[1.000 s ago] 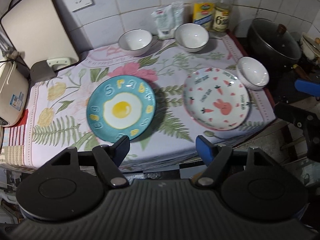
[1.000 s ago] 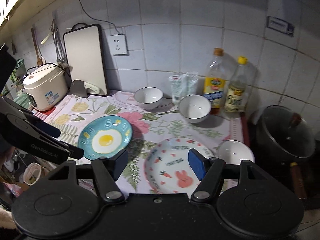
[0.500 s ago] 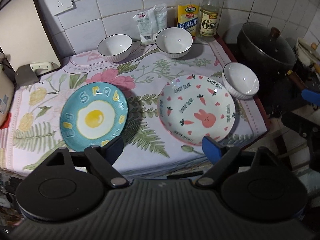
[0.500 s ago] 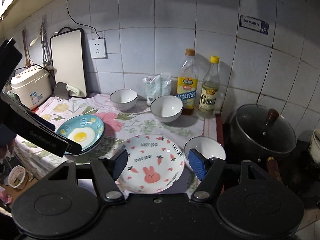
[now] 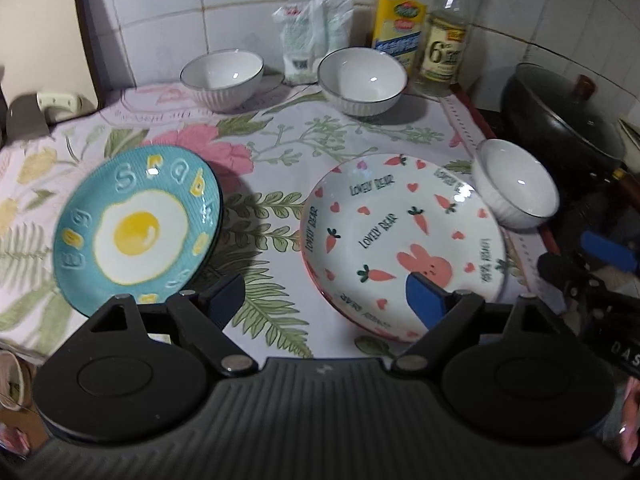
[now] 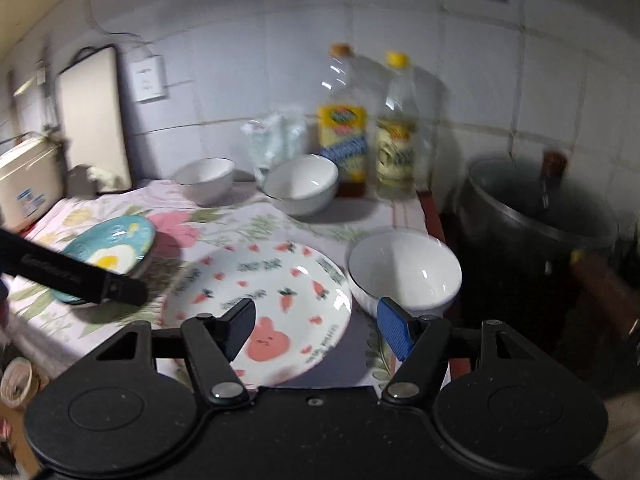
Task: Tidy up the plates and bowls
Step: 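Close both grippers on the rim of the pink bunny plate, then lift the pink bunny plate and carry it over the teal egg plate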
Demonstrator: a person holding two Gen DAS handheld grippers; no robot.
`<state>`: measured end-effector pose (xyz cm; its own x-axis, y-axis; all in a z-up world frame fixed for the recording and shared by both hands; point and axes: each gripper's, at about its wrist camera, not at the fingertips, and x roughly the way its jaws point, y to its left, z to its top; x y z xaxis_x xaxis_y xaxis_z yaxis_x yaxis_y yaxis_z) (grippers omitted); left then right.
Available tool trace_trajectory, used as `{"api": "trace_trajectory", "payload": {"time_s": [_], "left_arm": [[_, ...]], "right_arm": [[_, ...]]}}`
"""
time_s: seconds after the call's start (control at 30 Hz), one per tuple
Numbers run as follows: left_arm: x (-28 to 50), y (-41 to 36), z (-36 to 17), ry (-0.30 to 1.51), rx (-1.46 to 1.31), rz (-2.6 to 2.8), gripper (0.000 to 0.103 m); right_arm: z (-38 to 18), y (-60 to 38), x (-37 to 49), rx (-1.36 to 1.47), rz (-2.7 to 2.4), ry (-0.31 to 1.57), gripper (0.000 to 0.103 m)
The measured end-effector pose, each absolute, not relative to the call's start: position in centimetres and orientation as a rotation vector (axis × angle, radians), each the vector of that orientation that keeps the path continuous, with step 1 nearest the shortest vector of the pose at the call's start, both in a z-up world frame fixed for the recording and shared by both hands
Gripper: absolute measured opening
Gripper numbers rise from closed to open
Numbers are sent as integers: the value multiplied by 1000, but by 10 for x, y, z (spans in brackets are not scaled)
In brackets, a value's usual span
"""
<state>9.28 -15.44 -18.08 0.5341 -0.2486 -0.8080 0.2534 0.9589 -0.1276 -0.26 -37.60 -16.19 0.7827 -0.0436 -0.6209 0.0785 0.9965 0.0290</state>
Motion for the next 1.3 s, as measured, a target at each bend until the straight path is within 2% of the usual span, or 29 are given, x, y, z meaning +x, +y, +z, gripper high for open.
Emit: {"api": "trace_trajectory", "payload": {"time_s": [0.2, 0.5, 0.63, 0.77, 0.83, 0.87, 0.9, 1.0, 1.1, 1.3], "left_arm": [[108, -163, -218, 947, -16, -257, 84], [121, -169, -237, 902, -38, -224, 80], [124, -164, -248, 958, -71, -223, 63], [123, -157, -256, 1001, -131, -215, 50], [122, -158, -256, 999, -140, -237, 35], [122, -160, -255, 1000, -144, -250, 31], [122, -162, -255, 999, -144, -259, 25], [123, -168, -254, 1000, -146, -230, 24], [126, -169, -252, 1017, -141, -226, 24], [137, -164, -241, 1080, -123, -249, 23]], "right_arm": [[-205, -388, 9, 114, -87, 676, 72], [-231, -388, 32, 203, -2, 745, 70], [-236, -385, 39, 228, 31, 770, 65], [-241, -382, 45, 276, 51, 822, 50], [-241, -380, 45, 280, 46, 827, 48], [-241, -380, 46, 283, 39, 830, 47], [-241, -381, 46, 289, 28, 833, 42], [-241, -389, 47, 364, -13, 856, 27], [-239, -396, 52, 420, -31, 890, 23], [-229, -394, 60, 436, -21, 967, 23]]}}
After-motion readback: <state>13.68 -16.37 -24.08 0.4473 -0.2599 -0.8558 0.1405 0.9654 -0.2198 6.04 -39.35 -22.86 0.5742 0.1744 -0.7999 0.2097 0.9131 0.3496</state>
